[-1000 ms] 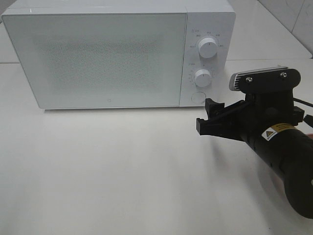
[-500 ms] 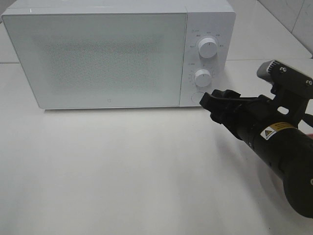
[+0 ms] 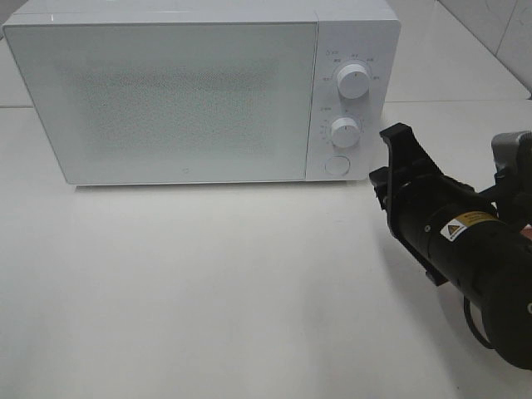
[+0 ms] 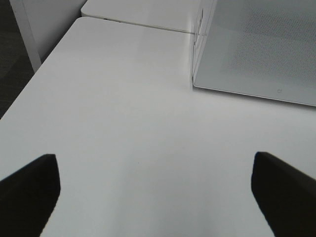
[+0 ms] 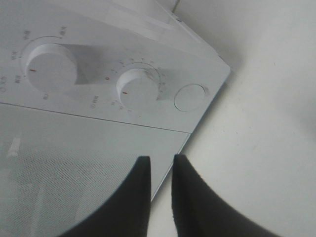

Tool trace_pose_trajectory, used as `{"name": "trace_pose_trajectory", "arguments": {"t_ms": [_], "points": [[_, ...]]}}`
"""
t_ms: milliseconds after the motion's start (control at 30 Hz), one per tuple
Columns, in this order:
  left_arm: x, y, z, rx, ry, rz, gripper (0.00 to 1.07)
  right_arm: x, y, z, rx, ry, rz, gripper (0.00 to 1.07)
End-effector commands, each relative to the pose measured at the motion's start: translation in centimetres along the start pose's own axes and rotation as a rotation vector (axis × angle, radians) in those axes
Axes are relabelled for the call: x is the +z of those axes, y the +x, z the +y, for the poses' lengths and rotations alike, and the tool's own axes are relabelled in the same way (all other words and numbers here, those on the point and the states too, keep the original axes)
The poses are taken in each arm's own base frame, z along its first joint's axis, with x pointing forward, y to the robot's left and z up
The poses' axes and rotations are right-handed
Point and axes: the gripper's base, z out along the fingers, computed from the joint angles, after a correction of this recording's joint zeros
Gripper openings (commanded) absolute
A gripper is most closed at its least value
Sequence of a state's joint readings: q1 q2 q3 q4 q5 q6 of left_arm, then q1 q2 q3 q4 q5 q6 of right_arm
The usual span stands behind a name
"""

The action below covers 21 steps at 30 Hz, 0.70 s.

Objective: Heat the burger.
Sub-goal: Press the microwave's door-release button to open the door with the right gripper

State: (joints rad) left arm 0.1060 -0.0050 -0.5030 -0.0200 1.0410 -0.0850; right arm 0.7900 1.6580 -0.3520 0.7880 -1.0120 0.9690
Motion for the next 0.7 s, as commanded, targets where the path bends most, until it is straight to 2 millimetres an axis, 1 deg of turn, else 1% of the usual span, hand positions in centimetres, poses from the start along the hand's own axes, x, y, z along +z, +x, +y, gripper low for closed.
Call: {"name": "trace_pose_trajectory", "arguments": {"t_ms": [33, 67, 467, 533, 600, 633, 700], "points": [[-0.2, 0.1, 0.0, -0.003, 0.010, -0.022, 0.98, 0.1, 0.4, -0.2, 0.150, 0.039, 0.028, 0.03], [-0.2, 0.1, 0.0, -0.003, 0.010, -0.022, 0.98, 0.1, 0.4, -0.3, 0.199, 0.046, 0.031, 0.00], [-0.2, 0.1, 0.0, -0.003, 0.010, -0.022, 0.98, 0.3, 0.2, -0.3, 0.251, 0.061, 0.000, 0.00], [-0.2, 0.1, 0.0, -0.003, 0.010, -0.022, 0.98, 1.0, 0.8, -0.2, 0.245, 0.063, 0.003, 0.00], [-0.2, 0.1, 0.0, -0.003, 0.010, -0.022, 0.98, 1.3, 1.0, -0.3, 0.241, 0.068, 0.007, 0.00], [-0.2, 0.1, 0.0, -0.003, 0.010, -0.022, 0.98, 1.9, 1.4, -0.4, 0.248, 0.075, 0.007, 0.00], [-0.2, 0.1, 0.0, -0.003, 0.010, -0.022, 0.98, 2.2, 1.6, -0.4, 0.254, 0.078, 0.006, 0.00]]}}
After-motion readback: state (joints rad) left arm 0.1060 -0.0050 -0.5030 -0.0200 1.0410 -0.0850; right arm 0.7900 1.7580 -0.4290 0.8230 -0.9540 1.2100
